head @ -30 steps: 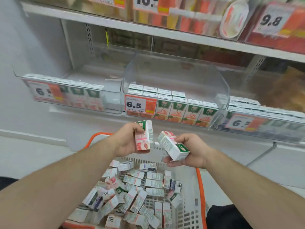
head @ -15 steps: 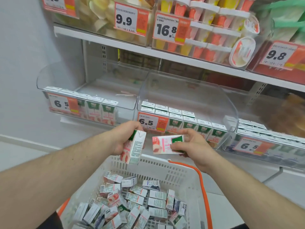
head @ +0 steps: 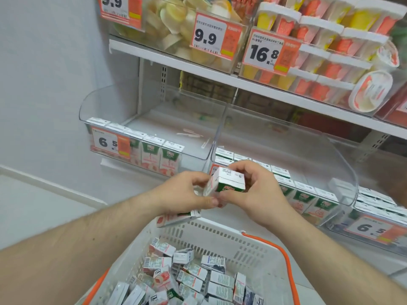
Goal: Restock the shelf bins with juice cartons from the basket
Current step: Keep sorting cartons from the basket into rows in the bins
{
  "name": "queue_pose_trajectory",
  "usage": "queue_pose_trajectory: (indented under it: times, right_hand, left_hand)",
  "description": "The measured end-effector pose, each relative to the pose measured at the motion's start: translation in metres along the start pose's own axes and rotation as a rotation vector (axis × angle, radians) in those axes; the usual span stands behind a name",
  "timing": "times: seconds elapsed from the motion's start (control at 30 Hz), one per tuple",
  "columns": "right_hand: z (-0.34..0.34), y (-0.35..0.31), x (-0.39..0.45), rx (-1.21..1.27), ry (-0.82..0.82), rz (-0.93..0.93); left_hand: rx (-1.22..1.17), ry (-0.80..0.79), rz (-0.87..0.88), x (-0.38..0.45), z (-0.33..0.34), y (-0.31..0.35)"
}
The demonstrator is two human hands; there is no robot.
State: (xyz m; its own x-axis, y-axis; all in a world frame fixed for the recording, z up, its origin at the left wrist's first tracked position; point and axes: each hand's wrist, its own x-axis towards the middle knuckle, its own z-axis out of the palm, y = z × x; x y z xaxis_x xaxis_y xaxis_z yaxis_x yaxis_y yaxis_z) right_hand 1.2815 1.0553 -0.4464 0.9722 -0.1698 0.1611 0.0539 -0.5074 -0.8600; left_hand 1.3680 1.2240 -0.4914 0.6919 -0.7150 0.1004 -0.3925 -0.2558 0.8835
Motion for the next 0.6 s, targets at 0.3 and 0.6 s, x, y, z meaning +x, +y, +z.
queue_pose_trajectory:
  times: [0.3,0.6]
  right_hand:
    - [0.024,-0.067,0.044,-0.575,-0.004,-0.112]
    - [0.042,-0.111,0.140,-0.824,-0.045,-0.020]
  left_hand:
    - [0.089,0.226,0.062,-0.002,-0.041,0.003]
    - [-0.451,0.319,-0.571,0.002,-0.062,-0.023]
